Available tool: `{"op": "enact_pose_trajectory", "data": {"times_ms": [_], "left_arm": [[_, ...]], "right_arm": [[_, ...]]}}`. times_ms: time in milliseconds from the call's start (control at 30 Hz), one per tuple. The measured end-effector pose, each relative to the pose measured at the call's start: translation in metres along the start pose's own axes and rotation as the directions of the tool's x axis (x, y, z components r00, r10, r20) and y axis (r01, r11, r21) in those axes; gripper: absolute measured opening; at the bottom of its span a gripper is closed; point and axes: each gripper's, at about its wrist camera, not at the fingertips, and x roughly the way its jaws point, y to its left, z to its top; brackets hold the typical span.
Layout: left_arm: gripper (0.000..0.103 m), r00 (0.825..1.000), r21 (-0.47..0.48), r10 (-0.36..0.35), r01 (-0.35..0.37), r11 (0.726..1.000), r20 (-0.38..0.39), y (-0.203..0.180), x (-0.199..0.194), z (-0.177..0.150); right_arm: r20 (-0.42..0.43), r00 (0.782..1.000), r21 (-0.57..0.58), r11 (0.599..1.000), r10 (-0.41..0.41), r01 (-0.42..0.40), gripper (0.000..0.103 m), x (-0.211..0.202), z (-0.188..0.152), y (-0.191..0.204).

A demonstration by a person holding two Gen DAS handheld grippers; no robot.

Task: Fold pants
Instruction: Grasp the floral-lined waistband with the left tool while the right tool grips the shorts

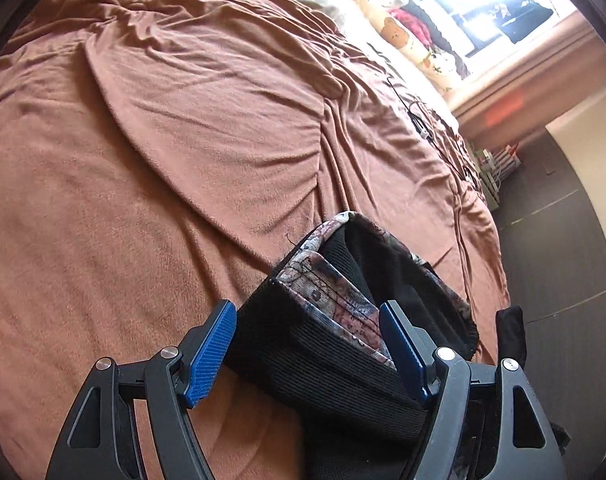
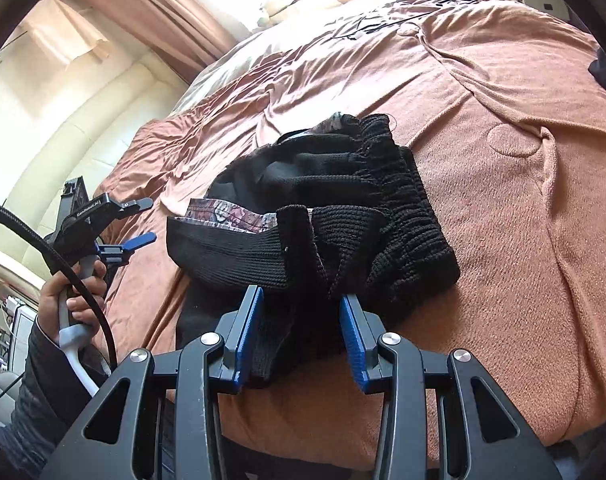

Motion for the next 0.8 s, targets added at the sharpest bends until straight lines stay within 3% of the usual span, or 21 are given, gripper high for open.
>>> {"op": "enact_pose_trajectory", "data": {"times_ms": [200,400,533,567,667,800], "left_arm": [[0.076,0.999,0.141,-0.009,0.015,0.99,-0.043,-0.006,0.021,0.009],[0.074,0.997,0.171,0.015,-0.002,0.985,-0.075,-0.003,0.038,0.014],[0.057,0.995,0.182,0.025,-0.007,0.983,-0.092,-0.001,0.045,0.012],[0.045,0.995,0.183,0.03,-0.012,0.983,-0.094,0.0,0.046,0.011],[0.015,0.995,0.177,0.042,-0.026,0.984,-0.089,0.003,0.046,0.01],[0.007,0.999,0.182,0.019,-0.012,0.983,-0.036,-0.001,0.032,0.01]], "right_arm": [[0.007,1.0,0.015,1.0,-0.005,0.005,0.036,0.0,0.003,-0.004],[0.016,1.0,0.033,0.999,-0.013,0.013,0.037,0.0,0.004,-0.007],[0.028,0.999,0.039,0.999,-0.017,0.016,0.036,-0.004,0.002,-0.009],[0.031,0.999,0.036,0.999,-0.018,0.017,0.036,-0.004,0.001,-0.009],[0.033,0.999,0.03,0.999,-0.025,0.024,0.019,-0.005,0.0,-0.009],[0.031,0.999,0.026,0.999,-0.036,0.035,0.003,-0.007,0.0,-0.01]]}}
